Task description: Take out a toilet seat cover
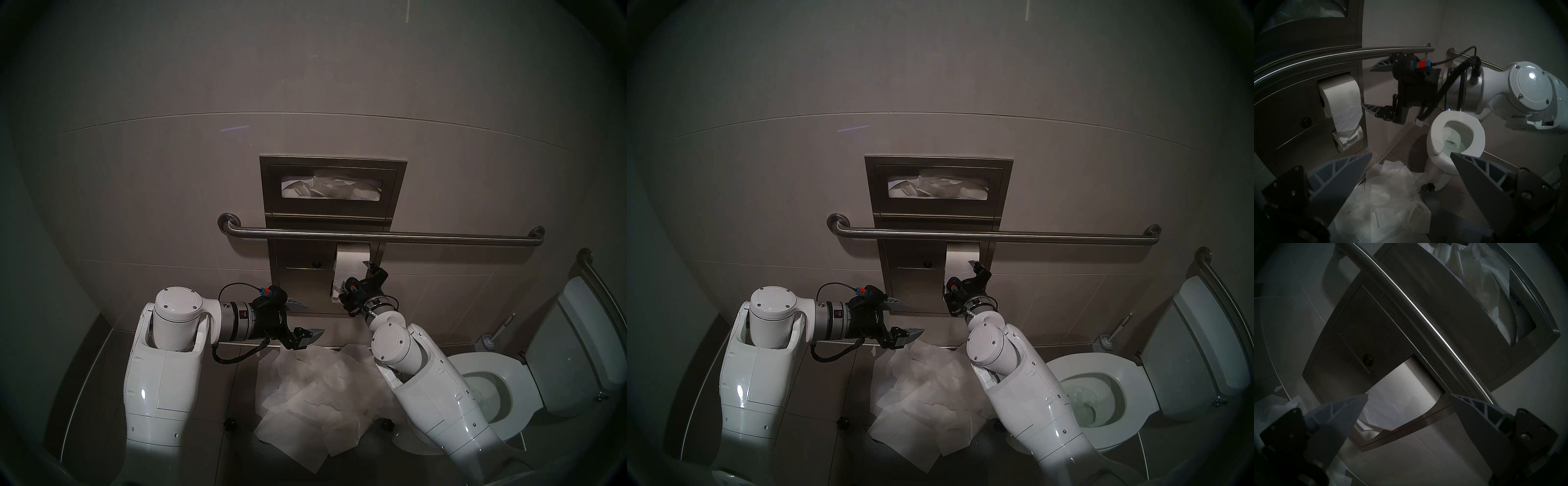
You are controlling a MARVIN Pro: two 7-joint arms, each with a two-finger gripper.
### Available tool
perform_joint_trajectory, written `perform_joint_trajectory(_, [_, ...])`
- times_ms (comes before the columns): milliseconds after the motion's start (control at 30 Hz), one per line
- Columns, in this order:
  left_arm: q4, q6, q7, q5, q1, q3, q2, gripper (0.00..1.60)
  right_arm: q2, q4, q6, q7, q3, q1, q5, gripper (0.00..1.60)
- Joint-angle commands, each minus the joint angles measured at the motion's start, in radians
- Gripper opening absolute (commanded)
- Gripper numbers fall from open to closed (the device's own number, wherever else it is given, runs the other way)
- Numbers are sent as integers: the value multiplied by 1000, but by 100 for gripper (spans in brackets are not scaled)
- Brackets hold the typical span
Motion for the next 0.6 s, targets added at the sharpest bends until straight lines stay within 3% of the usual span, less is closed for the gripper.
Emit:
perform_joint_trajectory(0, [-22,1,-3,-8,-17,0,-6,160,-28,-29,-9,33,29,99,36,160])
perform_joint_trajectory(567, [-24,2,-6,-6,-16,-2,-9,160,-35,-20,-13,75,47,112,55,160])
